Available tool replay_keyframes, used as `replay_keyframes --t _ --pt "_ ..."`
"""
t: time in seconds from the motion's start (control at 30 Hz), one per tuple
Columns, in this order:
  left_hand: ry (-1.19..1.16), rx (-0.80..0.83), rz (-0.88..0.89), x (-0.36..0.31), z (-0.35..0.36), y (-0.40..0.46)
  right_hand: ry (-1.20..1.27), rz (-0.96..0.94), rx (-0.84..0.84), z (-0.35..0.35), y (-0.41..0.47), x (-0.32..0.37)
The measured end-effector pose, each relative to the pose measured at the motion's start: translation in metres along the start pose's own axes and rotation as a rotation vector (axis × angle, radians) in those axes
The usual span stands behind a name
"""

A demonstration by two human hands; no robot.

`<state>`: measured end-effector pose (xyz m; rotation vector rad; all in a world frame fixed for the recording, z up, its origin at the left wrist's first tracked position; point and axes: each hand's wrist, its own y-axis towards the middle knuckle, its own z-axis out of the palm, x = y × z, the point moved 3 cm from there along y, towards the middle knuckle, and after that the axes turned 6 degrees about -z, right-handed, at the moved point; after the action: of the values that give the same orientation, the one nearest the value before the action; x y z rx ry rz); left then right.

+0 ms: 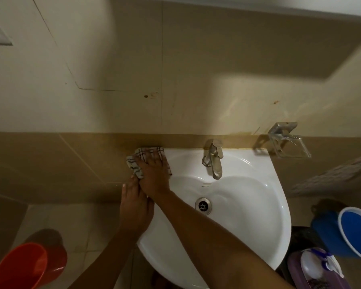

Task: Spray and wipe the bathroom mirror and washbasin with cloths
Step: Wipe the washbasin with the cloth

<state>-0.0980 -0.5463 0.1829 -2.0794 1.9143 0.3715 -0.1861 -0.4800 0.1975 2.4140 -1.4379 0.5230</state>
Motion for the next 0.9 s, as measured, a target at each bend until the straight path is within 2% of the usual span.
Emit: replay_keyframes --t 0.23,0.37,0.57,0.67,0.8,0.9 --pt "0.011 -0.002 -0.017 -0.001 -0.002 0.001 -0.015 -0.232 -0.03 -0.016 -0.05 -0.04" --pt "0.044 0.001 -0.017 -0.003 -0.004 0.0 -0.137 -0.232 -0.048 -0.041 -0.091 -0.094" --pt "0.098 0.002 -0.023 -0.007 -0.007 -0.004 -0.288 -0.249 0.084 -0.09 -0.149 -0.164" --pt "0.137 0.021 -0.03 -0.007 -0.005 -0.002 -0.315 -0.15 0.159 -0.1 -0.164 -0.2" --pt "0.15 0.037 -0.011 -0.005 -0.003 -0.001 -0.318 0.152 0.068 -0.141 -0.185 -0.265" --pt "0.161 0.048 -0.02 -0.004 -0.001 0.0 -0.329 0.239 0.09 -0.156 -0.178 -0.276"
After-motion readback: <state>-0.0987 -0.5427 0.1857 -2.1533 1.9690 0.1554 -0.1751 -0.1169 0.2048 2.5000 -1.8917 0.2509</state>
